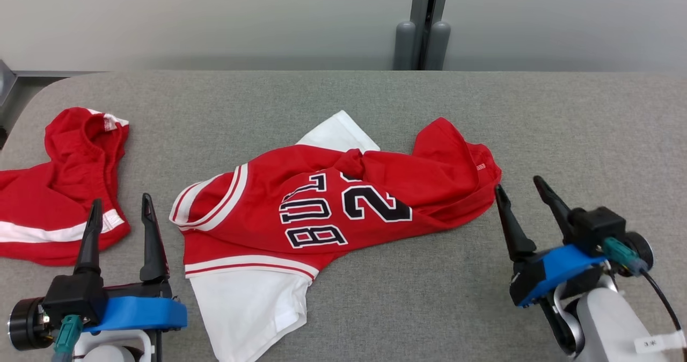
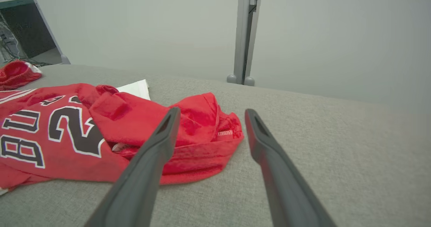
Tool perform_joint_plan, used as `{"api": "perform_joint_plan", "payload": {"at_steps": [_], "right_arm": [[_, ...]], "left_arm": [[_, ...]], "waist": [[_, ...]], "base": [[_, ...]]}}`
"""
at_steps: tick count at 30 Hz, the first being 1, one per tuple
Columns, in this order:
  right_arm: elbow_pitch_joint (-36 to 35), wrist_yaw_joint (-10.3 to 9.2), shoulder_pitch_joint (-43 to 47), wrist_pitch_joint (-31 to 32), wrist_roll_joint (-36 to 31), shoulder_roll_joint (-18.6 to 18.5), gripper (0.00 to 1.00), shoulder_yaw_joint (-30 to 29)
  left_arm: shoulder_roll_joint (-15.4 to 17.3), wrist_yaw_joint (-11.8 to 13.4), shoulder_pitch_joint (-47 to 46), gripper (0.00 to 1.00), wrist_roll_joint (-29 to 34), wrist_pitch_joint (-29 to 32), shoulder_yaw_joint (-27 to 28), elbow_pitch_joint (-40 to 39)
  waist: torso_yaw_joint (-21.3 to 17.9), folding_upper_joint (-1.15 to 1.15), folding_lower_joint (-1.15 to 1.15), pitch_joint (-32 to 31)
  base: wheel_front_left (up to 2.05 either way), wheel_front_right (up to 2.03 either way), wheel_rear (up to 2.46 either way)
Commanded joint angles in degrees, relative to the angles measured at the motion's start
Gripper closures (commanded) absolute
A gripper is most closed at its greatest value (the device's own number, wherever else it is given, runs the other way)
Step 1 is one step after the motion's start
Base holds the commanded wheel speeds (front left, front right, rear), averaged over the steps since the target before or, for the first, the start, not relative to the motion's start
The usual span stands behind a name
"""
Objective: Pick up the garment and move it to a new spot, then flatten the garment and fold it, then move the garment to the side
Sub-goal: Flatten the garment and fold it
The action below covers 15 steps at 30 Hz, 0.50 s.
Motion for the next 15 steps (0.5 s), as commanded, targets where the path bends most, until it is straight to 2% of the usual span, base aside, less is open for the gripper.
{"api": "perform_joint_plan", "payload": {"at_steps": [1, 7, 8, 15], "right_arm": [[0.94, 0.01, -2.64, 1.9, -0.67, -1.59, 0.0, 2.45], [6.0, 0.01, -7.28, 6.6, -0.03, -4.91, 0.0, 8.61], [8.95, 0.01, -8.4, 8.12, 0.37, -6.21, 0.0, 11.16], [16.18, 0.01, -12.86, 8.71, -0.36, -9.5, 0.0, 17.33]], "left_arm": [[-0.25, -0.36, -0.71, 0.0, 0.52, -0.28, 0.05, -0.05], [-1.04, -0.89, -1.49, 0.0, 0.9, -0.28, -0.32, 0.13], [-1.29, -0.93, -1.66, 0.0, 0.98, -0.28, -0.56, 0.15], [-1.82, -1.34, -2.18, 0.0, 0.83, -0.29, -0.71, 0.53]], "waist": [[0.58, 0.0, 0.0, 0.21], [2.38, 0.0, 0.0, 0.58], [3.21, 0.0, 0.0, 0.76], [4.98, 0.0, 0.0, 1.7]], "base": [[0.0, 0.0, 0.0], [0.0, 0.0, 0.0], [0.0, 0.0, 0.0], [0.0, 0.0, 0.0]]}}
